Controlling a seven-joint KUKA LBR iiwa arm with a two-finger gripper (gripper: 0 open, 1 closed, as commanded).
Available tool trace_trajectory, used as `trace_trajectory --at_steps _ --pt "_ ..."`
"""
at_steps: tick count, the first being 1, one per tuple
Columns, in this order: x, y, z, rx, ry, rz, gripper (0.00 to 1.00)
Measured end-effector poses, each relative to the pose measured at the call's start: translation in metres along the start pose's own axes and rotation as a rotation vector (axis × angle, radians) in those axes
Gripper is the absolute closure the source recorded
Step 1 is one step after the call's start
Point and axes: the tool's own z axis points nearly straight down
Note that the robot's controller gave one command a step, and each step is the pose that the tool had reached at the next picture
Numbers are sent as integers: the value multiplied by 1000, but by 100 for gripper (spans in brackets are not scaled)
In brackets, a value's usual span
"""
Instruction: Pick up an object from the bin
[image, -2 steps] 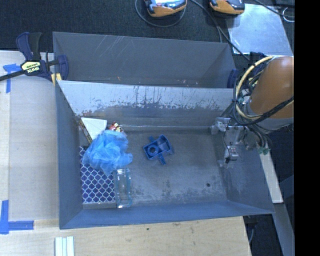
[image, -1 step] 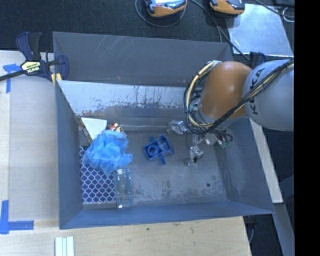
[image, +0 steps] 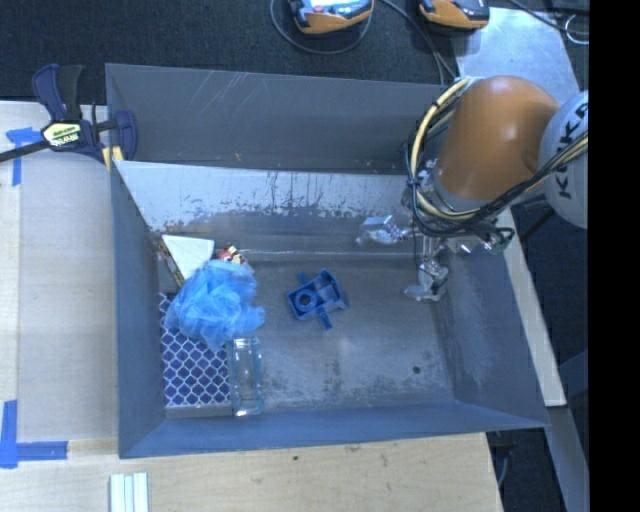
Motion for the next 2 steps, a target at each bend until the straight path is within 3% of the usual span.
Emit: trace_trajectory --at_steps 1,2 --pt "-57 98 46 -17 3 -77 0" --pt "-52 56 75 3 -5 -93 0"
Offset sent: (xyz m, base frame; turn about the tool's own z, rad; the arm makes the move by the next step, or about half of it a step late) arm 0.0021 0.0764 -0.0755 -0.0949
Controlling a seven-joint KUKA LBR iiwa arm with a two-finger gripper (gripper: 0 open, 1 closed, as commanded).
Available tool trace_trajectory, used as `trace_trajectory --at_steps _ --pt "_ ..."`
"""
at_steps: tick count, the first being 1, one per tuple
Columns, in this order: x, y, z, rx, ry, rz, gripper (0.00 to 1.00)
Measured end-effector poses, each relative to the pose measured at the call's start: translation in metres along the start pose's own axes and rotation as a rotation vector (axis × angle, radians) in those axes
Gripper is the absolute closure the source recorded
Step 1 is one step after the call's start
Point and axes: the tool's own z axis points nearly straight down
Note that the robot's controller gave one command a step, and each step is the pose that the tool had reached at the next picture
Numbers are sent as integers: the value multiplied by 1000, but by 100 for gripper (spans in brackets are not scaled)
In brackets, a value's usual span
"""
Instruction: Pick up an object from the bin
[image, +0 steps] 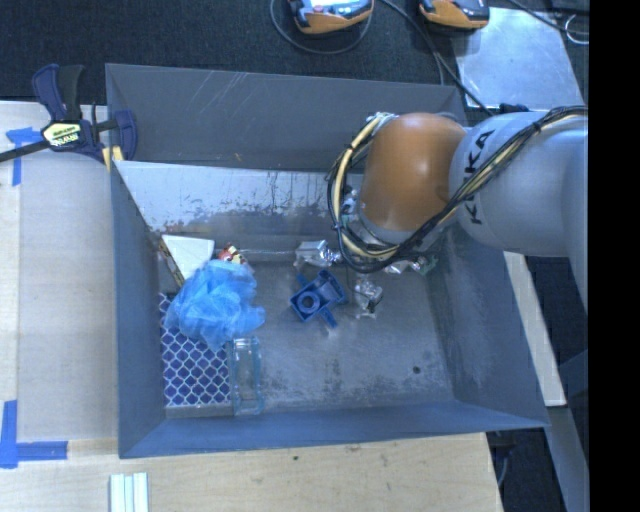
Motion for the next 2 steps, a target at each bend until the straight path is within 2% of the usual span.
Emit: trace_trajectory --at_steps 1,2 --pt "-16 24 1 -17 -1 -169 100" --pt "-17 26 1 -18 -2 -177 100"
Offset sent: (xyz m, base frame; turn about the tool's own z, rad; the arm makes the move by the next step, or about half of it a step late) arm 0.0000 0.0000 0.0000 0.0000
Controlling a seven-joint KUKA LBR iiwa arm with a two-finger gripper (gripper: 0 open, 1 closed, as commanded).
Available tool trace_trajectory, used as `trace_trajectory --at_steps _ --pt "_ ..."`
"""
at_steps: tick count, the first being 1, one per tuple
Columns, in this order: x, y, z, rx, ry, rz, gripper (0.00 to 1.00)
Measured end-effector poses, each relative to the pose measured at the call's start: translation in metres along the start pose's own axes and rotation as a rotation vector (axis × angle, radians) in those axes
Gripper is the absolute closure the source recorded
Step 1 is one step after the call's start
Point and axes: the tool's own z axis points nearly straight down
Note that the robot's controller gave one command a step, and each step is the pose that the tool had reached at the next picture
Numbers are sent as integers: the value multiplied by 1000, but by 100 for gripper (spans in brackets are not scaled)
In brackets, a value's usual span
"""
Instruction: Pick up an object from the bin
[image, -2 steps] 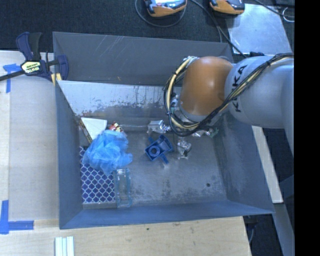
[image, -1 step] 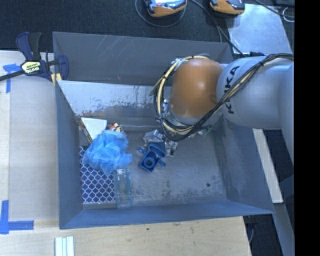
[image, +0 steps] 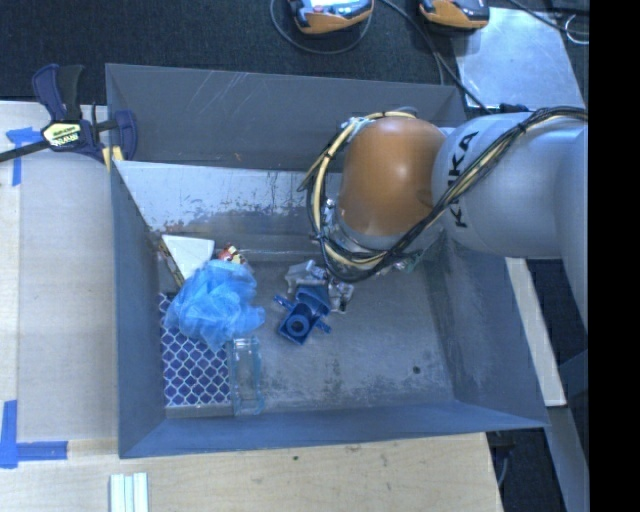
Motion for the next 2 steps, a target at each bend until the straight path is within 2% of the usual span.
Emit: trace_trajectory --at_steps 2 --pt "2 1 -12 -6 4 2 100"
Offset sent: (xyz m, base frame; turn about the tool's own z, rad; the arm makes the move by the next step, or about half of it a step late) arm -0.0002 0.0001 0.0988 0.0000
